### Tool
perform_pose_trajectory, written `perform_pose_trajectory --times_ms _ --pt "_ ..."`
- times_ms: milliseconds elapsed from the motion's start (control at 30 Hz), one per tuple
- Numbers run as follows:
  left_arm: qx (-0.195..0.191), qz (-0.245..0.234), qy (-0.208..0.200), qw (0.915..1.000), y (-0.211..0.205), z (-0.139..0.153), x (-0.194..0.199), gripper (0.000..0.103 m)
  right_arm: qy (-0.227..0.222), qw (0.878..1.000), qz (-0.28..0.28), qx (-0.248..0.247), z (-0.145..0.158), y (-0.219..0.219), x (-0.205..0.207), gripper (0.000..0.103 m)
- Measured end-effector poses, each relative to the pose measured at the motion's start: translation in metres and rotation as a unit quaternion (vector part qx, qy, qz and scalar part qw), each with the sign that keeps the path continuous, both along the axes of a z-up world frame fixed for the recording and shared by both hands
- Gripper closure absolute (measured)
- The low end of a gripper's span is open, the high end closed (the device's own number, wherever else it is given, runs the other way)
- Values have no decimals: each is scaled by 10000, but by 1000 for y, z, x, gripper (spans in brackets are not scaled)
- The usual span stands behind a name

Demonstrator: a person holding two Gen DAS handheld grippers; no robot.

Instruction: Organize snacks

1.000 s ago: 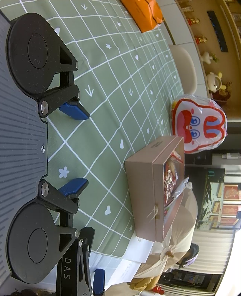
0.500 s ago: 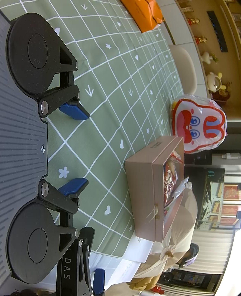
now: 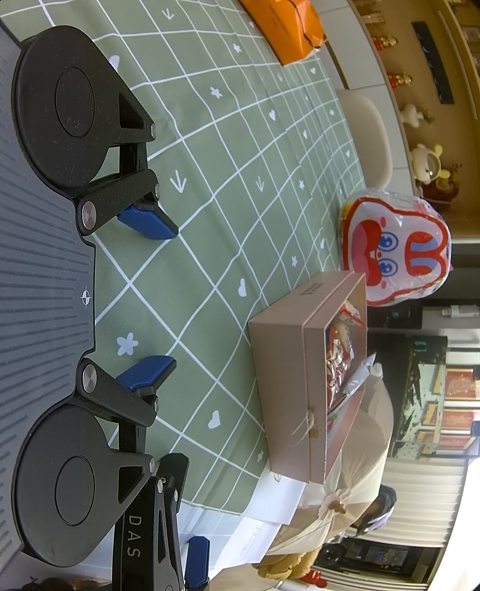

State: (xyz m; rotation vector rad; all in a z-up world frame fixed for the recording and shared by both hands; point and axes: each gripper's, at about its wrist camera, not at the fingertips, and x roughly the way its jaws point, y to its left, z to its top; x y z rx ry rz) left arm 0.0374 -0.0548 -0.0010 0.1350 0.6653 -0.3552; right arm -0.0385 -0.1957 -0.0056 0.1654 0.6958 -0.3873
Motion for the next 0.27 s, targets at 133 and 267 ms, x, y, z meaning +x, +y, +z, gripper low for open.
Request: perform_pose_trajectory --times_ms 133,267 --pt "-1 -2 1 10000 0 0 0 27 0 10000 0 0 0 0 0 0" --pt "-9 -37 8 10000 0 0 0 27 -1 10000 0 0 0 0 0 0"
